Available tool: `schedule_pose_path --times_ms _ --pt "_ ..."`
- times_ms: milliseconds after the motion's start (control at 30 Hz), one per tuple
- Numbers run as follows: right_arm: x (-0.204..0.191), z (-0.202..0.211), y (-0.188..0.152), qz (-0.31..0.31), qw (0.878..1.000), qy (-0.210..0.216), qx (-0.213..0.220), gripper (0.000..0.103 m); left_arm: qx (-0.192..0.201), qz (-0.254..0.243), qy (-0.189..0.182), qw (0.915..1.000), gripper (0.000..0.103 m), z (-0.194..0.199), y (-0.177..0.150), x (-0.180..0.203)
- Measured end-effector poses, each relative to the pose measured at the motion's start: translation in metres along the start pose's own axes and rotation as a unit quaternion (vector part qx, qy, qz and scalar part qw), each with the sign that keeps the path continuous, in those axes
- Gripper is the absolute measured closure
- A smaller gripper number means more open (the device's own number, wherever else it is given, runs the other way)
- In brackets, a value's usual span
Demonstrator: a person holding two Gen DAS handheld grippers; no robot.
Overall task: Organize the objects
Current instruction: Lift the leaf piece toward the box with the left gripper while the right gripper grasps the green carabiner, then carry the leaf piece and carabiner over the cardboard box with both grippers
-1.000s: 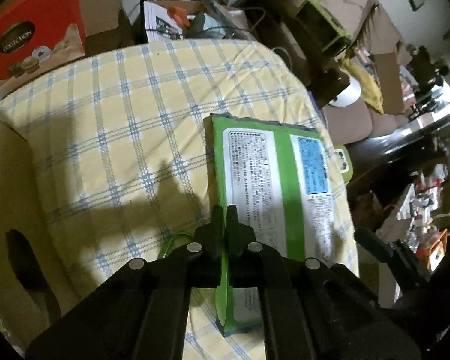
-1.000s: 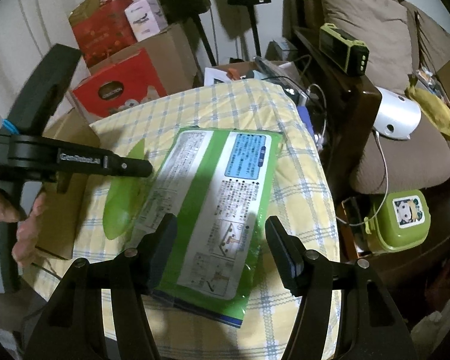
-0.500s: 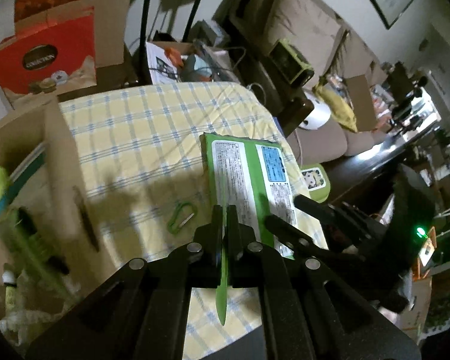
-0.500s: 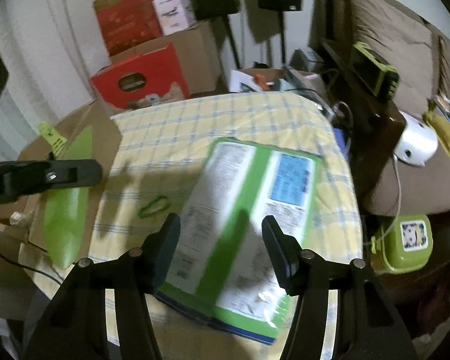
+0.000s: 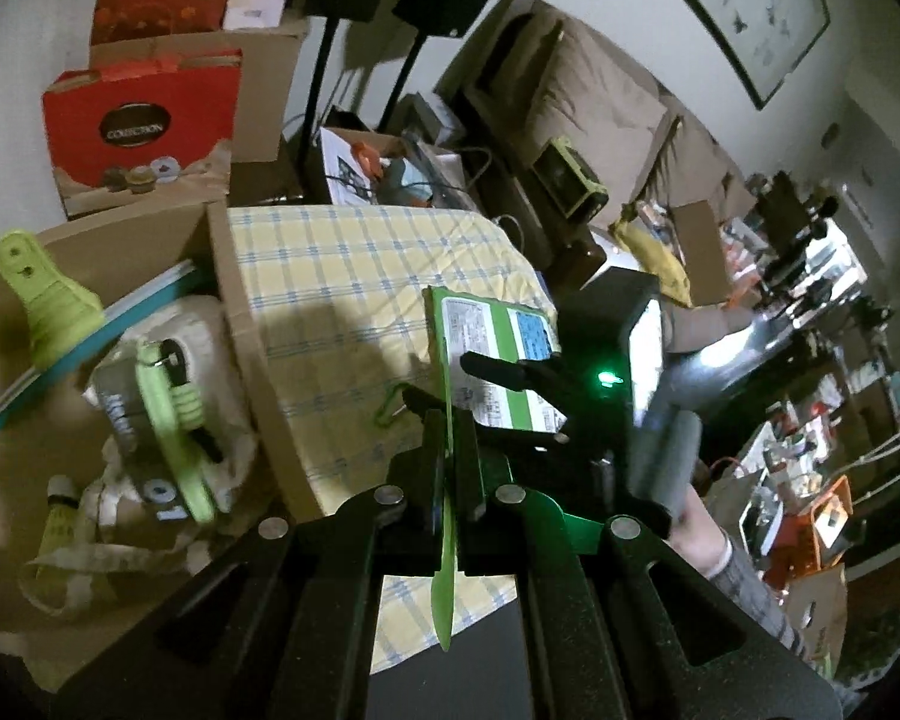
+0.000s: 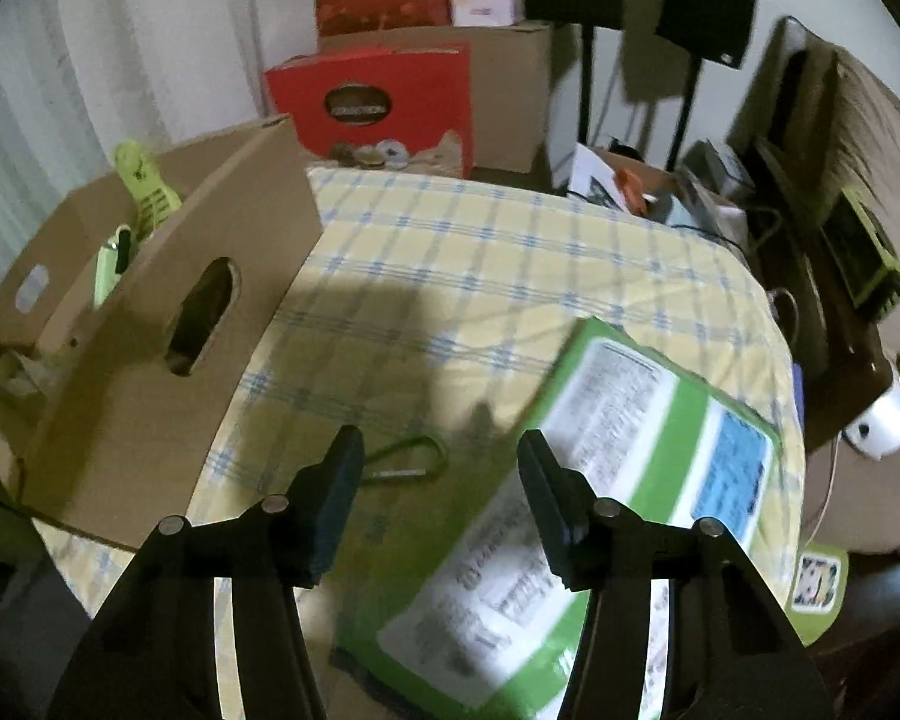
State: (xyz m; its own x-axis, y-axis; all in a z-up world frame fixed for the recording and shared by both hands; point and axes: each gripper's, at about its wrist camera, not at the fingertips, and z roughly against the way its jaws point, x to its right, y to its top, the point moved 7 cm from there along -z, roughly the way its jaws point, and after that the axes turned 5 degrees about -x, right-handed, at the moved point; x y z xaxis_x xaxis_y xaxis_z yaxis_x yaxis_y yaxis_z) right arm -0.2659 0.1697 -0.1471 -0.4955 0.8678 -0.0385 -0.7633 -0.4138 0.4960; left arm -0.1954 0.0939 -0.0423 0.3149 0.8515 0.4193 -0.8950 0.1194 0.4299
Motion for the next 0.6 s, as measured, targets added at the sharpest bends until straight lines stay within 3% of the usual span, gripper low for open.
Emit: schedule_pose_path --times_ms 233,367,600 --pt "-0.015 -0.023 0.0 0.039 0.999 0.011 -0.019 0.049 0.008 0.017 -0.004 0.9998 0.101 0.011 -0.01 -0.016" --pt "-0.021 -0.036 -0.003 0.06 0.998 -0.003 -0.033 0.049 0.006 0.022 -0.004 0.9997 0.101 0.009 -0.014 -0.022" --pt "-0.021 -0.038 -0.007 0.063 0.998 0.008 -0.021 0.058 0.004 0.034 -0.004 0.9994 0.101 0.008 -0.017 -0.03"
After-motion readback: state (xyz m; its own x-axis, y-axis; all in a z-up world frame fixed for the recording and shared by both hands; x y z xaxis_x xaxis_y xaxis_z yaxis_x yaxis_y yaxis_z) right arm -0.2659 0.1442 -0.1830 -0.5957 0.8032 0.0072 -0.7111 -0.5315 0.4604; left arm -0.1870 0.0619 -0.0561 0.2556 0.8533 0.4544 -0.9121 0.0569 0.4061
